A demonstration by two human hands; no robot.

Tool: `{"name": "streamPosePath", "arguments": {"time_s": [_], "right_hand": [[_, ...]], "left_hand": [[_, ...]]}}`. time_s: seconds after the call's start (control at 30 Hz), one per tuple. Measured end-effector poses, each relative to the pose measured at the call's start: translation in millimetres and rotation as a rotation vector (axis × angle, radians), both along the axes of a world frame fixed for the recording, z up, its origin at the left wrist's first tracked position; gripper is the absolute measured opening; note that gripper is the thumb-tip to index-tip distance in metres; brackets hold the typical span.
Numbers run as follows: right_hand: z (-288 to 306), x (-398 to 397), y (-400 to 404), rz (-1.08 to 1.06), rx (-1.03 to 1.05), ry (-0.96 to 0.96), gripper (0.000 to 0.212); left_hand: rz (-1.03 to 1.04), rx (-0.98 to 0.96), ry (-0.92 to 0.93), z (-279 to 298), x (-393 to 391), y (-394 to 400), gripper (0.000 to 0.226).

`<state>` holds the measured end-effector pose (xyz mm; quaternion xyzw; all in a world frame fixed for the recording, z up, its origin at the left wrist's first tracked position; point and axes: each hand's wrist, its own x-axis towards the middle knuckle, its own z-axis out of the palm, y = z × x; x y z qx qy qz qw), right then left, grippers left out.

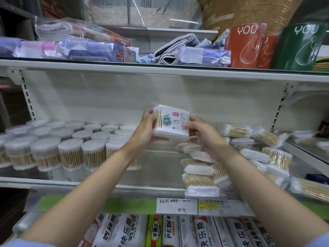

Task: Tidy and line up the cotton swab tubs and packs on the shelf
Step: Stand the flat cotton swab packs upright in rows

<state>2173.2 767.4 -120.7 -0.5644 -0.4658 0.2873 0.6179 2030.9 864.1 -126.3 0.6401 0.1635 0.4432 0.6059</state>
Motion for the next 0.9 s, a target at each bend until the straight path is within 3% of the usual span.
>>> {"name": "streamPosePath", "arguments": {"time_s": [0.2,0.27,0.37,0.47,0.6,0.77,0.9], "right_hand": [[31,11,19,-0.103,-0.142,-0.297,0.019],[28,15,29,-0.099,-0.195,-0.347,0.014],[15,19,48,-0.121,-0.284,-0.455,0.029],[6,23,68,-0.159,-0.333,-0.505,0.028],[0,27,88,-0.213,-0.417,-0.637,0.026],[-13,26,92,-0.225,-0.511,-0.781,0.028],[-7,31,82,-0.193,-0.495,-0.747,0.027]], "left_hand": [[-0.039,0.273,0.302,28,-16,47,0.015],[0.030,0.397,0.451,30,-16,65,0.017],[0.166,0.696,0.715,31,-9,81,0.022],[0.244,0.899,0.888,32,4,91,0.022],[0.313,1.021,1.028,27,20,103,0.017],[0.237,1.093,1.189,17,32,102,0.018],[0.221,1.141,1.309,28,37,95,0.026]]}}
